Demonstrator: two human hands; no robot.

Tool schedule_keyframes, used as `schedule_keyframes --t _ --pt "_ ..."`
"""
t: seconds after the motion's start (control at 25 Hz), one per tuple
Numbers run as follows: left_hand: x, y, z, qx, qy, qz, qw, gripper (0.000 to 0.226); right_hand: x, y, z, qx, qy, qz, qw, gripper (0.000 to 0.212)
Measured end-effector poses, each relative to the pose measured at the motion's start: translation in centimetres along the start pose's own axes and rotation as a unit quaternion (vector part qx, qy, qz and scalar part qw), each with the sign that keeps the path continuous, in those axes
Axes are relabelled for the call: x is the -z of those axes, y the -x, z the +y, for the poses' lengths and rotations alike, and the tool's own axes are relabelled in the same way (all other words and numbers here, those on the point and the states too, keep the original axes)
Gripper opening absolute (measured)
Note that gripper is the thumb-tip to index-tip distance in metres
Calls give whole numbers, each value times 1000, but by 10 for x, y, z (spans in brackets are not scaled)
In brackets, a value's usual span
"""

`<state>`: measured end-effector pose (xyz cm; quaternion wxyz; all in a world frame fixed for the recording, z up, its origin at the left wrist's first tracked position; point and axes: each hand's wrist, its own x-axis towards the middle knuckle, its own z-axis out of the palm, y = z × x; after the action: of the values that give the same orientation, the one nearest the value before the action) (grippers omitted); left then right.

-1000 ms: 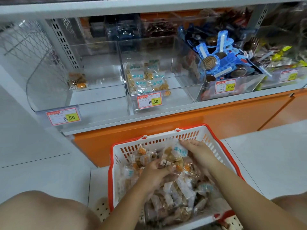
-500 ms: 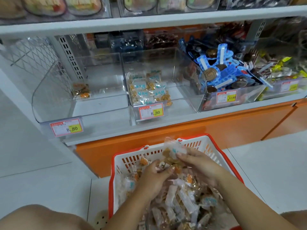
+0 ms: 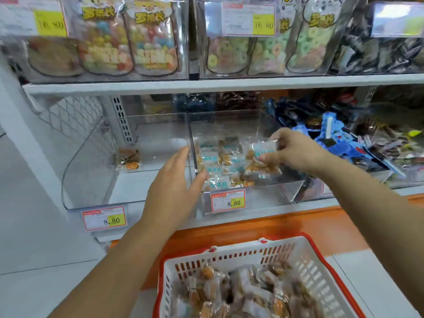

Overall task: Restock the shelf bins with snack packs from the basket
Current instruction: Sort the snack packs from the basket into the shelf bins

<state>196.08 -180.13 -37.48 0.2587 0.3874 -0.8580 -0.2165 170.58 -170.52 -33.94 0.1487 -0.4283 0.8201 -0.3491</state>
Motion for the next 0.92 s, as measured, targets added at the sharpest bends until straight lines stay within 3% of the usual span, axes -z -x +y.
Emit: schedule_keyframes --t 0.12,0.2,0.32,0.4,0.48,0.72,0.92 --pt "-12 -10 -12 34 10 -70 997 70 -27 -28 11 -69 158 -205 964 44" --pt "-17 -15 -16 31 19 -76 996 65 -40 -34 13 -93 221 -240 941 49" --pt "-19 -19 -18 29 36 -88 995 59 -43 -41 17 -156 115 -258 946 61" --pt "-20 -19 -17 30 34 -89 995 59 -38 -52 18 -154 48 -242 957 60" --pt "-19 -19 -17 38 39 -87 995 60 -40 -64 16 -122 12 -176 977 41" --pt "-17 -18 -18 39 43 -93 994 60 -72 -79 13 -74 119 -159 977 13" --pt "-16 -18 -17 38 44 -92 994 60 -72 -78 18 -97 102 -118 983 16"
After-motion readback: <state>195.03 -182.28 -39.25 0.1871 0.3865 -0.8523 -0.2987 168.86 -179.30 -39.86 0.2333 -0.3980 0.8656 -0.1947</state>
